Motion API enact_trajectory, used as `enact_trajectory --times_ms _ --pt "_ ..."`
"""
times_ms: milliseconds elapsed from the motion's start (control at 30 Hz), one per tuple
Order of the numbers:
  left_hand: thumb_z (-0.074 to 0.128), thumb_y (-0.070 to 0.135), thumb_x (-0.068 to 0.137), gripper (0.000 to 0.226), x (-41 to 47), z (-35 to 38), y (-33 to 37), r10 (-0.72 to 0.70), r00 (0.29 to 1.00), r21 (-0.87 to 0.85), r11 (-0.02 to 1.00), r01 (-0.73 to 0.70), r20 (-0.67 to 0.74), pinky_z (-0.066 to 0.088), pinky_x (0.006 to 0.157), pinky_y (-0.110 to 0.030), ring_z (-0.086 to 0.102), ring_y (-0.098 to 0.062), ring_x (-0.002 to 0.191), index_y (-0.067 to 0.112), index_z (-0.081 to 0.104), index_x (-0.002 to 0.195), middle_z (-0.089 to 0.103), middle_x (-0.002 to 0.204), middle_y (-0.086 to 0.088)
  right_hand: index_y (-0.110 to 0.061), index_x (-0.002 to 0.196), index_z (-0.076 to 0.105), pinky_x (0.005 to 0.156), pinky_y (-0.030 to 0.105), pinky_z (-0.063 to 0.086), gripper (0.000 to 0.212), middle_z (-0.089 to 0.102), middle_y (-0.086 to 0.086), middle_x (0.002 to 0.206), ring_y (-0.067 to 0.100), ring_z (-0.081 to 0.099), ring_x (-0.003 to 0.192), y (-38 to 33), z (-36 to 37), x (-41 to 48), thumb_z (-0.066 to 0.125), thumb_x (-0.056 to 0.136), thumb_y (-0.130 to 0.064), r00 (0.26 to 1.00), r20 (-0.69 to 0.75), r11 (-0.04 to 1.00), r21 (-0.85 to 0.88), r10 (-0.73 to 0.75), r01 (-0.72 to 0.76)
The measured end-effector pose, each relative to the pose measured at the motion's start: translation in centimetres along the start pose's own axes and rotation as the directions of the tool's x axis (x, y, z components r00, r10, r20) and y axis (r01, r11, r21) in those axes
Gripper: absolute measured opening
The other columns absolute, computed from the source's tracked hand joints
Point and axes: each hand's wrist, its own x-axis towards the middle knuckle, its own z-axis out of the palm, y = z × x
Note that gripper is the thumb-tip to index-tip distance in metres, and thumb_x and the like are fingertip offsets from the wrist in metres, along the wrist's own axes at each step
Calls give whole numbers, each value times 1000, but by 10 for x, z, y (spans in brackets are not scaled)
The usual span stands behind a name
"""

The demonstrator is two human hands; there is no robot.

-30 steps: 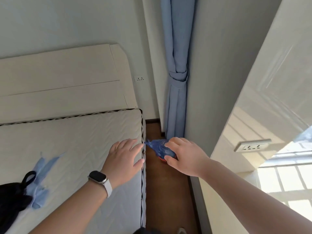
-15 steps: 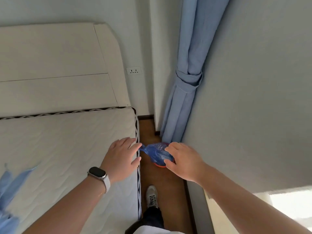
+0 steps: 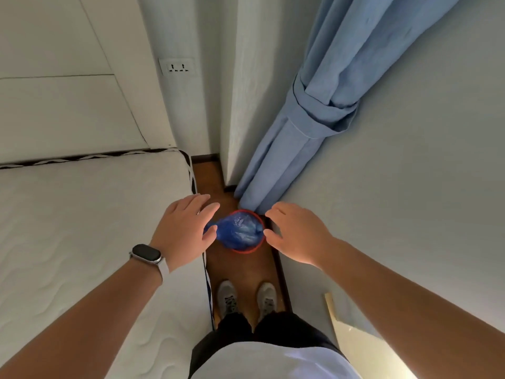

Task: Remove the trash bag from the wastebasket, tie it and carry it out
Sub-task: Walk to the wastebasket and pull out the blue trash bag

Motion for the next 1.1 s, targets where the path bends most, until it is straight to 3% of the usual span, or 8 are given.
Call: enact_trajectory --times_ms 200,433,667,800,1000,1100 --pt "65 32 82 46 53 56 -33 -25 997 -11 1000 25 73 45 94 -47 55 -34 118 13 58 124 59 129 -14 -19 125 55 86 39 49 41 59 1 120 24 56 107 24 35 60 48 92 -42 999 48 997 71 5 -8" --pt "59 31 86 40 96 173 -66 -49 961 -85 994 74 271 39 100 -46 52 -32 120 14 57 123 56 131 -11 -16 127 54 86 44 51 44 56 3 125 26 55 110 52 146 137 45 92 -41 979 196 991 129 -63 38" --pt "58 29 85 39 127 276 -74 -97 936 -132 980 149 339 41 97 -46 52 -33 117 13 58 120 57 127 -11 -16 125 54 86 44 51 41 57 7 126 31 54 112 85 242 211 48 91 -39 963 248 987 144 -105 71" --pt "54 28 86 35 147 323 -75 -142 900 15 989 149 413 44 89 -45 53 -33 108 13 55 117 57 118 -12 -14 120 56 80 41 47 38 57 8 124 32 55 110 93 302 231 52 89 -37 946 299 982 174 -122 71" --pt "59 19 82 34 176 388 -81 -235 763 222 967 122 602 43 79 -42 53 -33 103 15 50 115 53 111 -13 -13 136 44 90 51 49 56 49 12 135 37 52 119 95 376 259 57 86 -34 927 345 971 227 -146 68" --pt "58 19 84 36 175 418 -85 -239 735 274 959 75 635 41 73 -39 54 -32 103 14 50 119 54 113 -13 -11 135 45 85 50 51 59 49 15 133 39 54 116 88 404 270 61 84 -35 920 319 961 221 -230 164"
